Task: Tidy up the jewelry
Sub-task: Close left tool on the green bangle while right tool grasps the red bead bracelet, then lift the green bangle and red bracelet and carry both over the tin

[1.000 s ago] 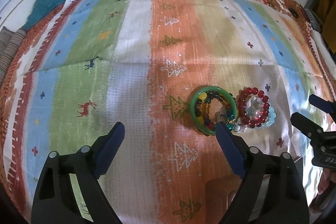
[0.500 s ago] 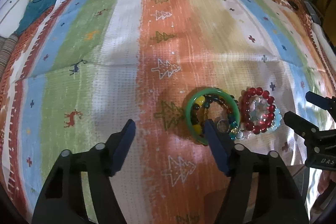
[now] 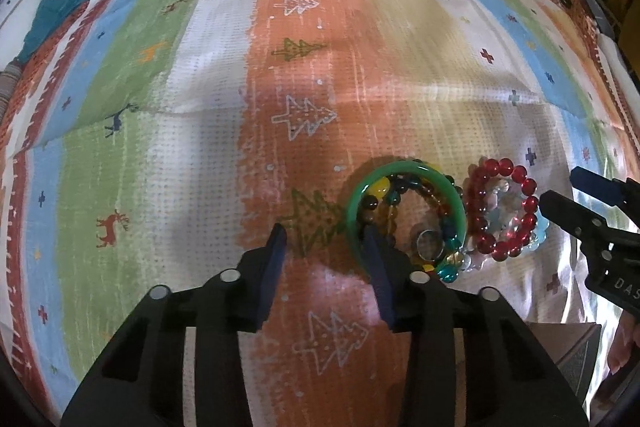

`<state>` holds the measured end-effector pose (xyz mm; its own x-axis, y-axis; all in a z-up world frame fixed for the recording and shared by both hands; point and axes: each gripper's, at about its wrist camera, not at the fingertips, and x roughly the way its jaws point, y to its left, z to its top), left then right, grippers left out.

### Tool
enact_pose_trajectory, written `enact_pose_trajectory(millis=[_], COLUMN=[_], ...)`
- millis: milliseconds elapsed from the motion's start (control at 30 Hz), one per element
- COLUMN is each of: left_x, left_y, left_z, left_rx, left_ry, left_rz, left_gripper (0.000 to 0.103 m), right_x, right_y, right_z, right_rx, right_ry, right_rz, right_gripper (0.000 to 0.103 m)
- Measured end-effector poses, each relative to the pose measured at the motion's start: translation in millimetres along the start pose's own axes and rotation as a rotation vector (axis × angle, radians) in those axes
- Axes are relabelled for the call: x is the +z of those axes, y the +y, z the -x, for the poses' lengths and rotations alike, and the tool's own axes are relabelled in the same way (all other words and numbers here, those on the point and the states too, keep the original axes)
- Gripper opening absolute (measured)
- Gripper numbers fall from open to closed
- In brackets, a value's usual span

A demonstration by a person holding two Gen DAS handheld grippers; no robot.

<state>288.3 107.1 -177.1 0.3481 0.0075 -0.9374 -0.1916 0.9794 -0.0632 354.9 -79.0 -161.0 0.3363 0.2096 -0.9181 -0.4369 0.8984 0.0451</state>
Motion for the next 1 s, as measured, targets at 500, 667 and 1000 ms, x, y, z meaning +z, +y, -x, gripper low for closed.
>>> enact_pose_trajectory(millis=[500, 667, 1000], left_x=[4.2, 4.2, 5.8], left_y=[-5.6, -5.4, -5.8], left_z=[-10.4, -8.3, 11.4], left_rx=[0.02, 0.032, 0.036], left_ry=[0.004, 0.003, -0.029], left_rz=[-0.008, -0.004, 0.001], left_gripper=[0.006, 0.006, 0.006], right_x=[-1.3, -0.6, -2.1], right_y=[8.8, 12.5, 14.7], right_z=[-19.5, -14.1, -0.3], right_rx=[0.022, 0.017, 0.016], right_ry=[0.036, 0.029, -0.003], right_rz=[0.023, 0.048, 0.065], right_gripper=[0.022, 0.015, 0.014])
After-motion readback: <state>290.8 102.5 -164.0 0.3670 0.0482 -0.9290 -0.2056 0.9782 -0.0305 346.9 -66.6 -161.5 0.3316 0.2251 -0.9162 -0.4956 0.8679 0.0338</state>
